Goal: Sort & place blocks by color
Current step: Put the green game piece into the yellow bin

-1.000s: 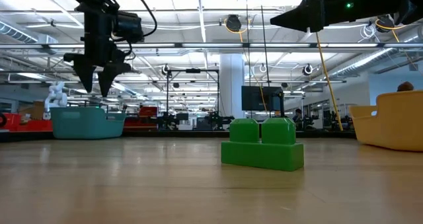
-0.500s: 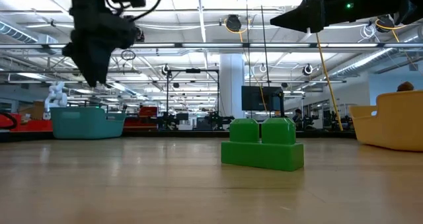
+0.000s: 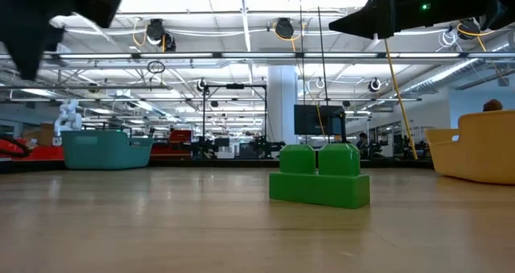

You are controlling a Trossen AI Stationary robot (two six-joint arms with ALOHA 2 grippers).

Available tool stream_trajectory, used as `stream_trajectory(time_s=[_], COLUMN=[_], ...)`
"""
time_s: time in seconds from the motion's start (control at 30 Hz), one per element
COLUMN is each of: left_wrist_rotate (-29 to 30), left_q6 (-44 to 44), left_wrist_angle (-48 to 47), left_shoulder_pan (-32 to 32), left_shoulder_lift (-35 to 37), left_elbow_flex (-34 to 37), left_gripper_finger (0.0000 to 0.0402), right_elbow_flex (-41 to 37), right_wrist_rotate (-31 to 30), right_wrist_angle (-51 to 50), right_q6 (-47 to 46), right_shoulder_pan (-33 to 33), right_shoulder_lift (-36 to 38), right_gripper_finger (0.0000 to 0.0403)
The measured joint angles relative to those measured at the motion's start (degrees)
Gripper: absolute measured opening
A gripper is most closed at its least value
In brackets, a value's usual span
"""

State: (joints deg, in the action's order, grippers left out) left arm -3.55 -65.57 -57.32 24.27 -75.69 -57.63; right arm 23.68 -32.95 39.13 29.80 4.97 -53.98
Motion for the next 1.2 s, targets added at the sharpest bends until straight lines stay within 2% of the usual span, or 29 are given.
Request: stream_trajectory(time_s=[0.2, 0.47, 0.73, 0.97, 1.07, 1.2], left_wrist_rotate=[-0.9, 2.5, 3.6, 1.3, 3.9, 10.9], left_q6=[-10.0, -11.5, -9.0, -6.5, -4.7, -2.6], left_wrist_angle=[-7.2, -10.0, -8.8, -9.8, -11.1, -9.6], left_shoulder_pan=[8.5, 13.1, 11.8, 10.0, 9.1, 8.5], left_shoulder_lift=[-2.8, -6.4, -6.3, -5.3, -5.0, -5.0], left_elbow_flex=[0.0, 0.0, 0.0, -0.8, -2.9, -3.2], left_gripper_finger=[0.0096, 0.0077, 0.0076, 0.0076, 0.0076, 0.0076], right_elbow_flex=[0.0, 0.0, 0.0, 0.0, 0.0, 0.0], right_wrist_rotate=[0.1, 0.4, 0.4, 0.4, 0.4, 0.4], right_wrist_angle=[0.4, 2.8, 2.8, 2.8, 2.7, 2.6], right_q6=[-1.0, -1.8, -1.3, -1.0, -1.0, -0.8], right_shoulder_pan=[0.2, 1.8, 1.9, 1.9, 1.9, 1.9], right_shoulder_lift=[0.0, 0.0, 0.0, 0.0, 0.0, 0.0], right_gripper_finger=[0.0254, 0.0254, 0.0254, 0.0254, 0.0254, 0.0254])
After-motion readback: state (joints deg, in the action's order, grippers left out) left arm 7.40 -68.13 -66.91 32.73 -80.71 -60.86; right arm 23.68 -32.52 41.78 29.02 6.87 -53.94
